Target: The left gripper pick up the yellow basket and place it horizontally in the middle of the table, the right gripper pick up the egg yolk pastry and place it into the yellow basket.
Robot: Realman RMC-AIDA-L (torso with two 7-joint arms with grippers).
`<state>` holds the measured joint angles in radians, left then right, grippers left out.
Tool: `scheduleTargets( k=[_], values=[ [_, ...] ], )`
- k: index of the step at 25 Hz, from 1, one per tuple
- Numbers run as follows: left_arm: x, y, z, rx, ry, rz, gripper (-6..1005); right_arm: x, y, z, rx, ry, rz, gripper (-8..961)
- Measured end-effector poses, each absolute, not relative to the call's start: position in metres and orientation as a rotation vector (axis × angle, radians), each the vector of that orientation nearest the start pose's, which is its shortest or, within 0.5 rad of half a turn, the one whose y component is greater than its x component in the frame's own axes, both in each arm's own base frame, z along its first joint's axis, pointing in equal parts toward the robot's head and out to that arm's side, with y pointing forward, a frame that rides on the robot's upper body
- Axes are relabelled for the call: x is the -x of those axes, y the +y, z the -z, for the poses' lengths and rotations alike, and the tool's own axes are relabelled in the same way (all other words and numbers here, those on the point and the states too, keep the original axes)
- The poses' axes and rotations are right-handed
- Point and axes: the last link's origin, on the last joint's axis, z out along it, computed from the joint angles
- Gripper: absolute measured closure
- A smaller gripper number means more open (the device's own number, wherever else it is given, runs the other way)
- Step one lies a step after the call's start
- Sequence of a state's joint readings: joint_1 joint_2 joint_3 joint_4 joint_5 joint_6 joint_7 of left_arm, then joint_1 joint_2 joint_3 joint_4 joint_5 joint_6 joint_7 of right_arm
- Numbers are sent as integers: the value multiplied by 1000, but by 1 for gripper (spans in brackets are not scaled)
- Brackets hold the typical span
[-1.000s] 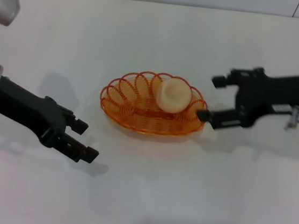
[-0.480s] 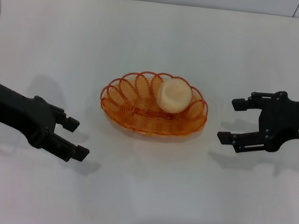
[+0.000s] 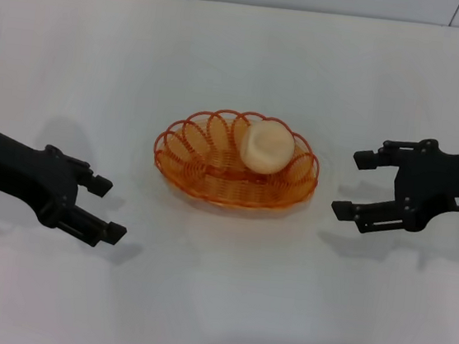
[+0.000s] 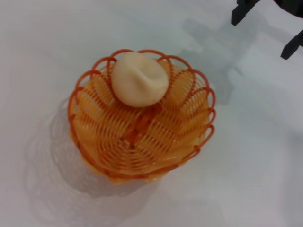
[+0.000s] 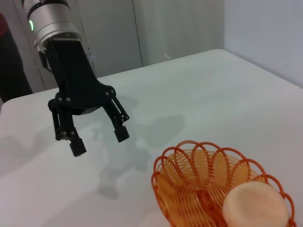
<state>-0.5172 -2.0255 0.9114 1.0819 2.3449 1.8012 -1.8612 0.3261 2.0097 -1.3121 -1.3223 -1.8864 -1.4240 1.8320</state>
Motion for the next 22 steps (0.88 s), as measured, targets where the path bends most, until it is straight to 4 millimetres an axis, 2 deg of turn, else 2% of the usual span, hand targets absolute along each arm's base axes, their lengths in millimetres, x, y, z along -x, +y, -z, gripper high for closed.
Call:
scheduleTargets(
  k=[12,22],
  values=[
    [249,321,-36,2987,-688,-14,111,-198,322,-19,2849,390,-311,119],
    [239,323,-30,3024,-547,116,111,-195,324,-19,2852,367,-311,119]
  ],
)
